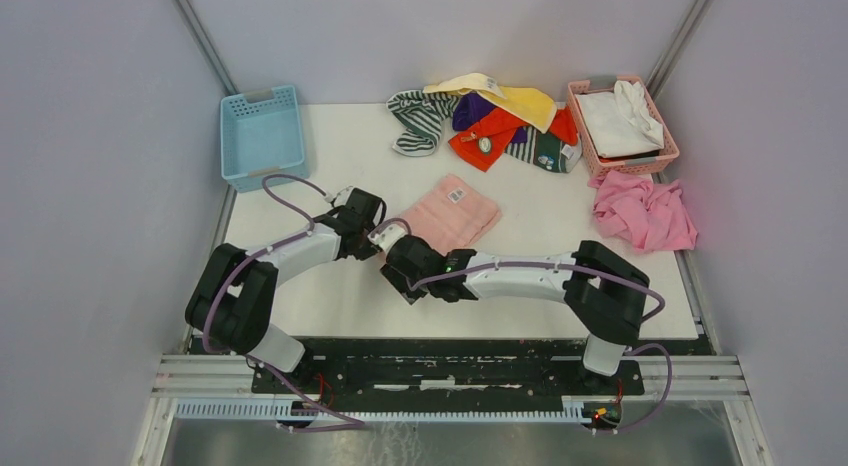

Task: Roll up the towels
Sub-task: Roll the towel at the center of the board.

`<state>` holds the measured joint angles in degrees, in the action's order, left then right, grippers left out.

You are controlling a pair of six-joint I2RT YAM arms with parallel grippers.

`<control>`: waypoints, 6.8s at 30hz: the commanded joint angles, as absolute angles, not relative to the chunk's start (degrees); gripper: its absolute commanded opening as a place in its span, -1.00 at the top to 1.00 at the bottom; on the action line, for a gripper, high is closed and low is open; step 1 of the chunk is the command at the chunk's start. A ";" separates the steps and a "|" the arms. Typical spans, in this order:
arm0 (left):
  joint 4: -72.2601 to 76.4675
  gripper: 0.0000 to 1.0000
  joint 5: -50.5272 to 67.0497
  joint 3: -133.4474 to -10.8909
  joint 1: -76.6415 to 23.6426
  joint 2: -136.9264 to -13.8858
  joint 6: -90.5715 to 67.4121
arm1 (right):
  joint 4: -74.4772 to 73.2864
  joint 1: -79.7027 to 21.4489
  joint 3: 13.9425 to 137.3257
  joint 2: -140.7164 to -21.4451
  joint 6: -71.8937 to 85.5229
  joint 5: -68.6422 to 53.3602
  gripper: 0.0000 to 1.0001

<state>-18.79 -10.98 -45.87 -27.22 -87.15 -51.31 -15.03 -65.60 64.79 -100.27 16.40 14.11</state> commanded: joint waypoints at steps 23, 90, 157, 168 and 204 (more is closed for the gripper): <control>-23.99 -0.28 -13.85 -42.60 -26.89 -70.37 -50.98 | 11.77 -50.93 55.82 -101.75 36.35 -28.90 0.99; -1.65 0.01 -4.07 -40.34 -26.77 -97.99 -54.10 | -19.31 -62.66 74.22 -105.42 10.51 21.83 -0.17; -2.88 0.19 -0.58 -53.03 -31.03 -103.96 -50.16 | 13.05 -33.77 38.15 -101.89 51.52 -31.03 0.68; -16.65 0.32 -14.53 -52.28 -33.49 -98.90 -49.49 | -25.12 -48.07 55.77 -84.87 31.50 -0.01 -0.23; -18.80 0.15 -16.54 -39.36 -34.19 -80.00 -59.88 | -11.71 -62.80 56.27 -94.73 28.16 5.04 0.99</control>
